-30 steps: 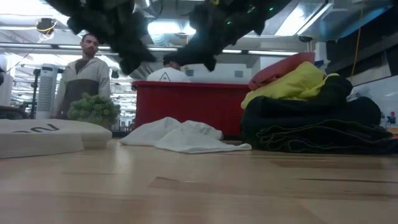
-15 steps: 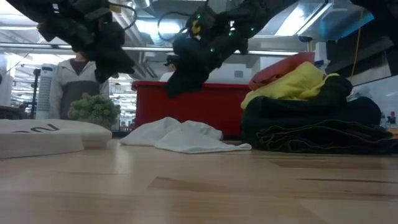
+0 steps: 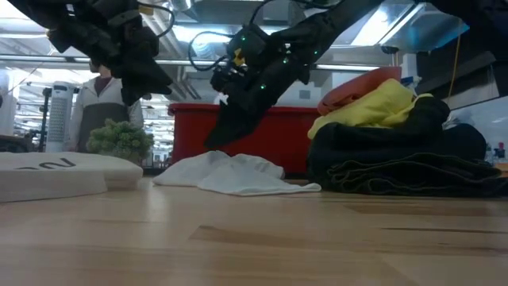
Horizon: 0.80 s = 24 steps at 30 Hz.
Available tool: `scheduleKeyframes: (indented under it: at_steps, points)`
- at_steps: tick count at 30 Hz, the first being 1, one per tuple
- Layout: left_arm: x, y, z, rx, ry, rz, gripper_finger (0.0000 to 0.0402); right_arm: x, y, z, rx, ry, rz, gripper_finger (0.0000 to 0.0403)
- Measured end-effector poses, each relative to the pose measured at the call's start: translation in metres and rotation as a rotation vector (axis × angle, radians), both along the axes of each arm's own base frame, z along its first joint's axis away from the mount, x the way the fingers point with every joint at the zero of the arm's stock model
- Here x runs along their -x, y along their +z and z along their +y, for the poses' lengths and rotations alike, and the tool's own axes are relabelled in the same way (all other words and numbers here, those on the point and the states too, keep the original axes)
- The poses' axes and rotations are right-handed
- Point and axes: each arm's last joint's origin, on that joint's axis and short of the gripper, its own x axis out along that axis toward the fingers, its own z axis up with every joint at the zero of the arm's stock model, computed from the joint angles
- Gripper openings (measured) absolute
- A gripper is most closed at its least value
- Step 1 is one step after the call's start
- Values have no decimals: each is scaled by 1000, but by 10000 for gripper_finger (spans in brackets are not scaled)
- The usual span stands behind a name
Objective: Fold laundry
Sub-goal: Fold the white panty
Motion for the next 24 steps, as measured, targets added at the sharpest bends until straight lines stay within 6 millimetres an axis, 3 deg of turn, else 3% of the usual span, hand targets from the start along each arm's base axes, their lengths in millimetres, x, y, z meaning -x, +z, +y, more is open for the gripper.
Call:
scheduleKeyframes:
  at_steps: [11,18,21,24]
  points:
    - [0,0,0,0,8,3,98,-10,-21,41,79,4,40,218]
    - [0,0,0,9,14,2,98,-12,-49,66,124,-13,125,212]
    - [0,0,0,16,17,1,98,-12,-52,67,94,-53,145,181]
    - [0,0,0,16,18,0,98,-10,-53,65,39,-130,161,108]
